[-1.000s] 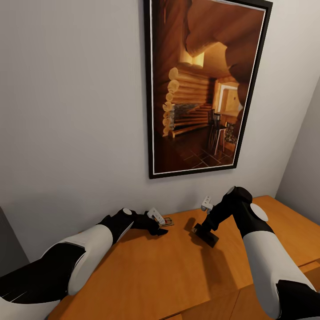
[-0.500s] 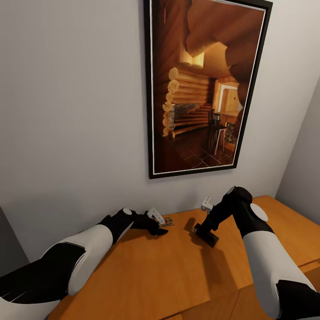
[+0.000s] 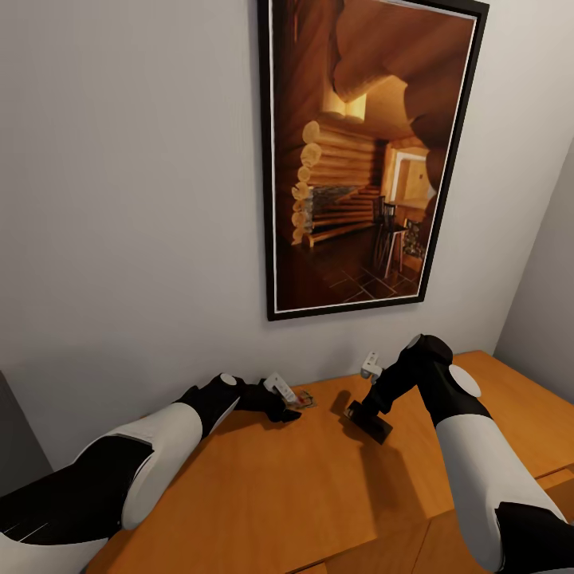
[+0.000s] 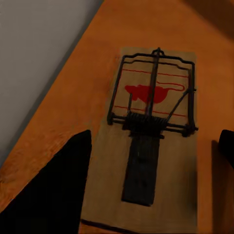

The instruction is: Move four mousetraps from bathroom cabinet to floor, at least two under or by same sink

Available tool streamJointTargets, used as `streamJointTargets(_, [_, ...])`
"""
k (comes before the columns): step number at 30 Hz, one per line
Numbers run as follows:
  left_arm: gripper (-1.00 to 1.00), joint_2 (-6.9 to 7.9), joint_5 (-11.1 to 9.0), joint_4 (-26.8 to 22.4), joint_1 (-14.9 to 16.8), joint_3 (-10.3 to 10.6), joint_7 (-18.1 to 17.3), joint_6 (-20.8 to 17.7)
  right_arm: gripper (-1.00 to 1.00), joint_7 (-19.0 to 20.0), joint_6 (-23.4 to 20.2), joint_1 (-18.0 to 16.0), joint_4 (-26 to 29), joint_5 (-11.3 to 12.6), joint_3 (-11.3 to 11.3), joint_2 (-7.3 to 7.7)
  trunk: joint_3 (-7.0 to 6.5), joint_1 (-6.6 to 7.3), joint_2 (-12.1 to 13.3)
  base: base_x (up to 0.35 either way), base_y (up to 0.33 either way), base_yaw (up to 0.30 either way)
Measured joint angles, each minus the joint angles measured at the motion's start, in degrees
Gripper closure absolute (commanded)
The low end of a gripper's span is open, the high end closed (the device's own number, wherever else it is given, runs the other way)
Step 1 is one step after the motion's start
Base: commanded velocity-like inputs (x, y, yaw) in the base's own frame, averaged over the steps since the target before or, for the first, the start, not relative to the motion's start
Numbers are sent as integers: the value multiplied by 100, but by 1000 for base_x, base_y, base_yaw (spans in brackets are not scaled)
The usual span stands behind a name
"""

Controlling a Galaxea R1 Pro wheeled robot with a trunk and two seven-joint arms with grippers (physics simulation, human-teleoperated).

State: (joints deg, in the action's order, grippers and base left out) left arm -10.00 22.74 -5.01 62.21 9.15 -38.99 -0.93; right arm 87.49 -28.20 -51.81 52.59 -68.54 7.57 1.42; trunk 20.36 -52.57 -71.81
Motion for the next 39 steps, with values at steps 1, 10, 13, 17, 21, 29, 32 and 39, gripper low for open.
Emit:
streamJointTargets(1, [100, 0, -1, 1, 0, -2, 3, 0, 100, 0, 0, 0, 0, 0, 0, 0, 0, 0, 0, 0, 0, 0])
streamJointTargets(10, [100, 0, -7, 0, 1, -5, 3, -14, 100, 0, 0, 0, 0, 0, 0, 0, 0, 0, 0, 0, 0, 0])
streamJointTargets(13, [100, 0, -9, 1, 1, -6, 4, -14, 100, 0, 0, 0, 0, 0, 0, 0, 0, 0, 0, 0, 0, 0])
streamJointTargets(17, [100, 0, -10, 0, 0, -1, 4, -13, 100, 0, 0, 0, 0, 0, 0, 0, 0, 0, 0, 0, 0, 0])
streamJointTargets(21, [100, 0, -10, -2, 1, 1, 2, -14, 100, 0, 0, 0, 0, 0, 0, 0, 0, 0, 0, 0, 0, 0])
streamJointTargets(29, [100, 0, -6, -2, 0, -1, -9, -12, 100, 0, 0, 0, 0, 0, 0, 0, 0, 0, 0, 0, 0, 0])
streamJointTargets(32, [100, 0, -7, -2, 0, 0, -10, -12, 100, 0, 0, 0, 0, 0, 0, 1, 0, 0, 0, 0, 0, 0])
streamJointTargets(39, [100, 0, -13, -7, 0, 18, -41, -12, 100, 0, 0, 0, 0, 0, 0, 0, 0, 0, 0, 0, 0, 0])
